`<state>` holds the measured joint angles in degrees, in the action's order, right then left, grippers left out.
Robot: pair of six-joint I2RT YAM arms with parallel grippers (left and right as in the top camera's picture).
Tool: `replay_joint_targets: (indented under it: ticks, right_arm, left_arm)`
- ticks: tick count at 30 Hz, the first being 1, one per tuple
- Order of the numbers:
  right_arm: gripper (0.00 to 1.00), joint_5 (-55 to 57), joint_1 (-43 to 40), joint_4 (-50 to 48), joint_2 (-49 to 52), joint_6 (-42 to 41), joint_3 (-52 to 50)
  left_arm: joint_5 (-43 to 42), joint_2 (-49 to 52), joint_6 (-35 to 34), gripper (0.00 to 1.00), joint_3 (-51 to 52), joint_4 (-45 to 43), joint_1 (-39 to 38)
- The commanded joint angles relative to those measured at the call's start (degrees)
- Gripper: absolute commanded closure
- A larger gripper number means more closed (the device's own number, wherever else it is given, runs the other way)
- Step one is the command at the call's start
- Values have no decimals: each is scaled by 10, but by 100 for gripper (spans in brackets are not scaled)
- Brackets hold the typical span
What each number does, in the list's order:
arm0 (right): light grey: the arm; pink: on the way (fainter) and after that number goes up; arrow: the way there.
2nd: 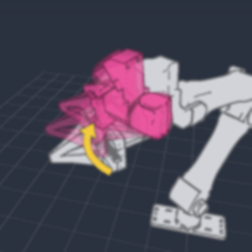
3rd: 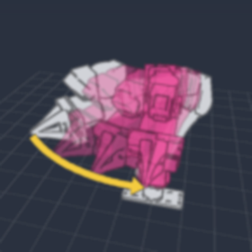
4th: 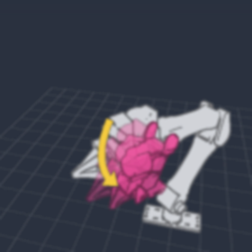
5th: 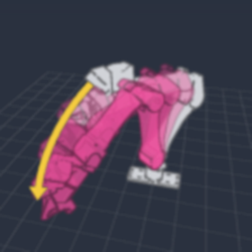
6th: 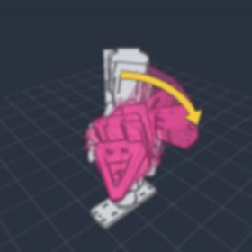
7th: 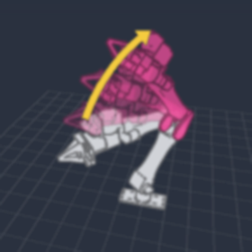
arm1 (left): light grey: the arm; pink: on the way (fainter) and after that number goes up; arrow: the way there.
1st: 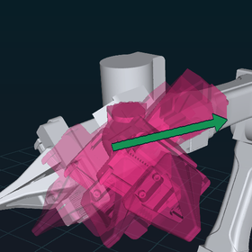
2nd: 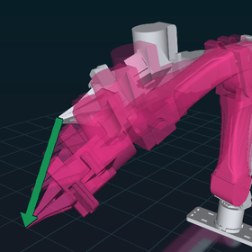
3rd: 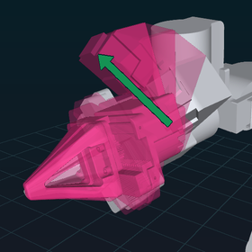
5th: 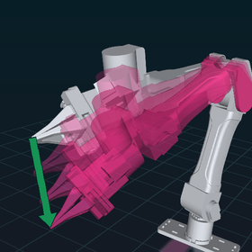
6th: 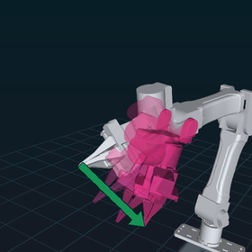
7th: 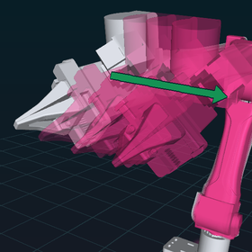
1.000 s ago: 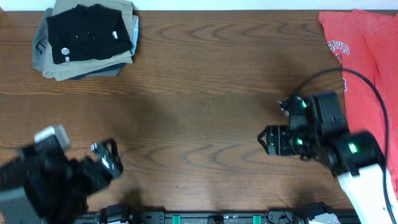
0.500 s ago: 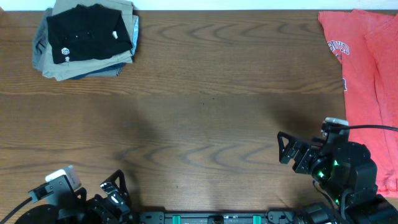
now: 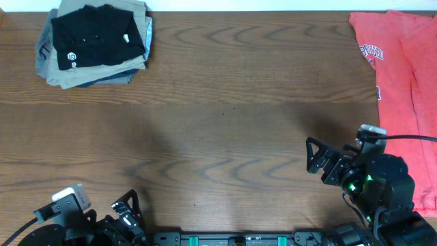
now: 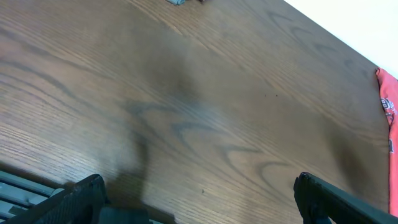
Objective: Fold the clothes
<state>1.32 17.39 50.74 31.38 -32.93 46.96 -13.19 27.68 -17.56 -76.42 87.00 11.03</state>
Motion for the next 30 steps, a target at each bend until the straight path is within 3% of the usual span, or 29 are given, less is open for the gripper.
replay_joint_targets:
  ticks: [1, 14, 24, 30]
  right_arm:
    - [1, 8, 7, 19, 0, -9, -3]
    - [1, 8, 7, 104, 0, -9, -3]
    - [1, 8, 7, 109, 0, -9, -3]
    - [1, 8, 7, 109, 0, -9, -3]
  left_arm:
    - [-3, 0, 10, 2, 3, 1, -1]
    - [-3, -1, 10, 2, 3, 2, -6]
    - [-3, -35, 8, 2, 9, -4, -47]
    - [-3, -81, 8, 2, 105, -114, -54]
